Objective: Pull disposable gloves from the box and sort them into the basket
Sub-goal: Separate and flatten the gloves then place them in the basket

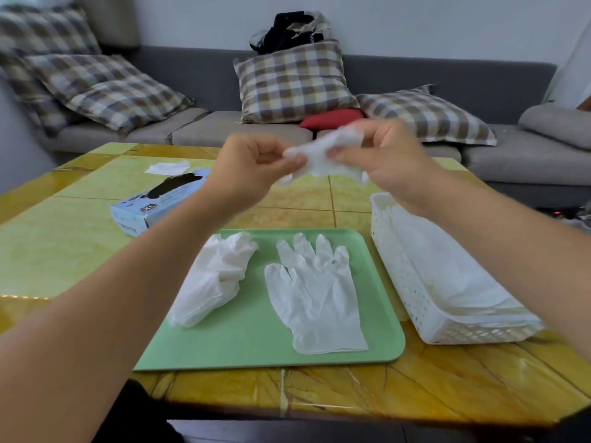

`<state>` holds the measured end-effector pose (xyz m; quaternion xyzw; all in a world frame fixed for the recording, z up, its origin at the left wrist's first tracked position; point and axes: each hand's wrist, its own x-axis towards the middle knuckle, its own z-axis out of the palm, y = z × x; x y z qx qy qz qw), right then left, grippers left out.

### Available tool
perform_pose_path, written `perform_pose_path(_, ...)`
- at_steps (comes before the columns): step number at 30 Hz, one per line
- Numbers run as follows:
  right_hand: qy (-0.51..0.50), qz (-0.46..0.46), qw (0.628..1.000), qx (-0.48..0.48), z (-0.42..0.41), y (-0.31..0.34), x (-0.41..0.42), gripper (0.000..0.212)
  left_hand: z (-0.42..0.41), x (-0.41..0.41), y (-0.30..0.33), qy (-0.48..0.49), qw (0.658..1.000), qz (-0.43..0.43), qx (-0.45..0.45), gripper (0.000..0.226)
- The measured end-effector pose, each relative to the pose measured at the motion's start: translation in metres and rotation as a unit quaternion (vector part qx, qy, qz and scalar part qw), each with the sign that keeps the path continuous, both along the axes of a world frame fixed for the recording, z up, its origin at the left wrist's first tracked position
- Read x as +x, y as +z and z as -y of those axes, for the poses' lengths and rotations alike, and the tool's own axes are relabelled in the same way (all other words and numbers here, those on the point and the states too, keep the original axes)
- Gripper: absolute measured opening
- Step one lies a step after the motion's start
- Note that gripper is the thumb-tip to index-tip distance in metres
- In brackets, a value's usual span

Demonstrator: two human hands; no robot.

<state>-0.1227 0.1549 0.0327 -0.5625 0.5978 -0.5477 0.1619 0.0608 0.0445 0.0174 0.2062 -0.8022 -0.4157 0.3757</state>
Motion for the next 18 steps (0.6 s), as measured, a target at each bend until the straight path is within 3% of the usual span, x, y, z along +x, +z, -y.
perform_pose_path(3,0.007,-0.138,0.982,0.126,-0.002,-0.046,-0.006,0.005,0.013,0.009,-0.038,-0.018,0.986,0.156,-0.052,0.006)
perform_pose_path(7,0.073,-0.34,0.895,0.279,-0.017,-0.079,-0.016,0.005,0.007,0.013,-0.061,-0.122,0.937,0.318,-0.084,0.009)
perform_pose_path(11,0.096,-0.378,0.871,0.3,-0.028,-0.086,-0.015,0.01,0.0,0.013,-0.073,-0.165,0.905,0.382,-0.095,0.011)
perform_pose_path(18,0.111,-0.379,0.868,0.301,-0.038,-0.082,-0.011,0.009,-0.011,0.014,-0.07,-0.189,0.899,0.374,-0.126,0.007)
